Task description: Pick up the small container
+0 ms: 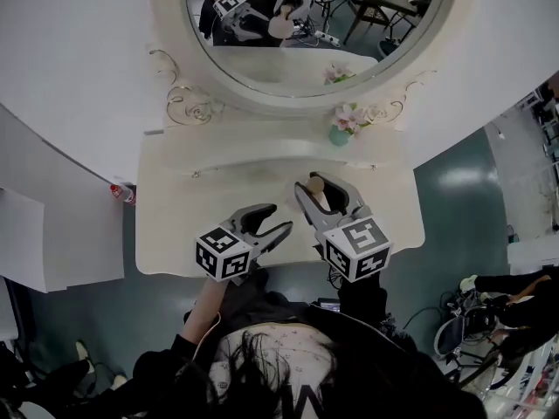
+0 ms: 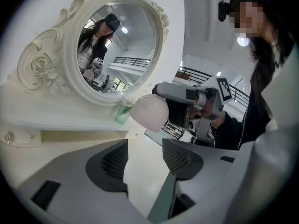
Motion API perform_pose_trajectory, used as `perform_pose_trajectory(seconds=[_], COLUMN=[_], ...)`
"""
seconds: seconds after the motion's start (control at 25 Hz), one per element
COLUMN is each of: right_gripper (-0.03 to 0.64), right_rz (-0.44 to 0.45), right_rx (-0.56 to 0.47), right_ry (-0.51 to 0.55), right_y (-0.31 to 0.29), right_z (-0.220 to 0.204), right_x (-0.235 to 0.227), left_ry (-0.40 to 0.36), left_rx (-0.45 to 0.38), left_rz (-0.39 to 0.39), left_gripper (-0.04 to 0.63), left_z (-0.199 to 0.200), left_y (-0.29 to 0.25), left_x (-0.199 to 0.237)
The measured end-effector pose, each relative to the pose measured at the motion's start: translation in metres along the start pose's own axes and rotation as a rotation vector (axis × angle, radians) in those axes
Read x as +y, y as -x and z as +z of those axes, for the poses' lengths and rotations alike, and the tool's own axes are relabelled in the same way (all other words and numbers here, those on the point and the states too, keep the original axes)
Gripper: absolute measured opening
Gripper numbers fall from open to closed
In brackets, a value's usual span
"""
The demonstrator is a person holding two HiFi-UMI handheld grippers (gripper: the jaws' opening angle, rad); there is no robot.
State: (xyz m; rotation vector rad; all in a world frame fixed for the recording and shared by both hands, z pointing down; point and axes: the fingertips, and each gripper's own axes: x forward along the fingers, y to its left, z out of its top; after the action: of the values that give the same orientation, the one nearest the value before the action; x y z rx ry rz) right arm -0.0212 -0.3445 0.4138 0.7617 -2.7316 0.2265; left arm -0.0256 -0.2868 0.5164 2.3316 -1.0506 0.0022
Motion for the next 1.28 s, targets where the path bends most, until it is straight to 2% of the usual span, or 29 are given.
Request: perform_pose_trajectory(seconds=[0.52, 0.76, 1.28], right_gripper=[0.143, 0.143, 0.143], right_rz=[0.025, 0.031, 0.091], right_rx=[-0.016, -0.021, -0.046], right_ry=[0.001, -0.007, -0.013], right_y=[0.055, 0.078, 0.118], right_z=[-0.014, -0.025, -0.046], right_x=[0.054, 0.076, 0.122], left_ry=[-0.06, -0.085, -0.107], left_rx=[-0.003, -0.004, 0.018], left_rz=[-0.086, -0.099, -0.014], left_gripper=[0.218, 0.218, 0.217], left_z=[-0.019, -0.031, -0.068], left_y=[0.008, 0.022, 0.056], left_x=[-0.062, -0.092, -0.129])
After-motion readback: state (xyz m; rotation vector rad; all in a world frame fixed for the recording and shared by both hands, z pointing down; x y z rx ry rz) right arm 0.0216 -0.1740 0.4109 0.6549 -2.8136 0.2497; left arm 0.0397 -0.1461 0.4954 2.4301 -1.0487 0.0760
